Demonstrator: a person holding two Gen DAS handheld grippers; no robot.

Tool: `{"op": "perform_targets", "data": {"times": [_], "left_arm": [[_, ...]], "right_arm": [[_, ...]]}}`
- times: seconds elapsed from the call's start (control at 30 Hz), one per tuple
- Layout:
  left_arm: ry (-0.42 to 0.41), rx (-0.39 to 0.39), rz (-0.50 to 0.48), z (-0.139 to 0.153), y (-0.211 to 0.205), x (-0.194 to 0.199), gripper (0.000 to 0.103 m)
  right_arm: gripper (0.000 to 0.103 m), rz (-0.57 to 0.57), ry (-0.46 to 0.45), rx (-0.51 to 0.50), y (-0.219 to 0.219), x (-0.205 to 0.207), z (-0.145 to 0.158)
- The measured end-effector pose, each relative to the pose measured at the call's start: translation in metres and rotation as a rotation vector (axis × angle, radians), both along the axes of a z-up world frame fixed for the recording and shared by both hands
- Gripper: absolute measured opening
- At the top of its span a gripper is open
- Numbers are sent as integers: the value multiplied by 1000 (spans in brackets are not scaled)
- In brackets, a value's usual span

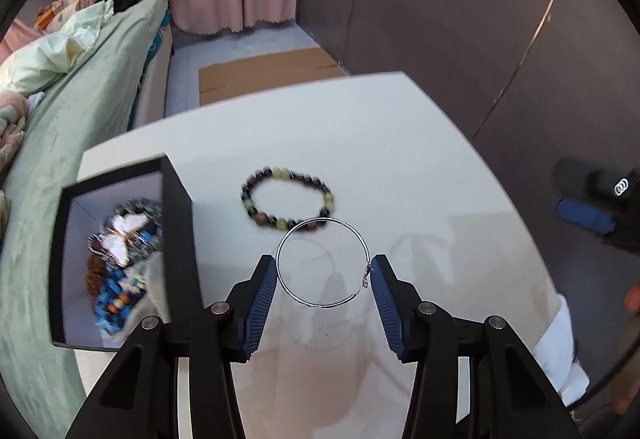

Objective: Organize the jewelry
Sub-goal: 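Carry the silver hoop into the black box and open the left tool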

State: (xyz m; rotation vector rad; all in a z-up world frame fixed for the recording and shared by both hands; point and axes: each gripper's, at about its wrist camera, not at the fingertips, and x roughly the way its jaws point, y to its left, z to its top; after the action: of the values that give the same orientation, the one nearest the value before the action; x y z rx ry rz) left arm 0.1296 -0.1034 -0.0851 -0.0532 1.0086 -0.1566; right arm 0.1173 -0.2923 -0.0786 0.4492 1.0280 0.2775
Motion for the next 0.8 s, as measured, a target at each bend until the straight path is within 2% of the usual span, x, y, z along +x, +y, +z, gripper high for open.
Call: {"op": "perform_targets", "data": {"times": [0.33, 0.5, 0.8], "left_arm": [[-62, -65, 75, 33, 43, 0, 50], [-78, -95, 117, 43, 71, 1, 50], [-63, -141, 174, 44, 109, 3, 50]], "right_arm": [[91, 61, -29, -51, 35, 10, -2], [74, 93, -14, -73, 55, 20, -11], [64, 116, -13, -131, 86, 40, -24]]}}
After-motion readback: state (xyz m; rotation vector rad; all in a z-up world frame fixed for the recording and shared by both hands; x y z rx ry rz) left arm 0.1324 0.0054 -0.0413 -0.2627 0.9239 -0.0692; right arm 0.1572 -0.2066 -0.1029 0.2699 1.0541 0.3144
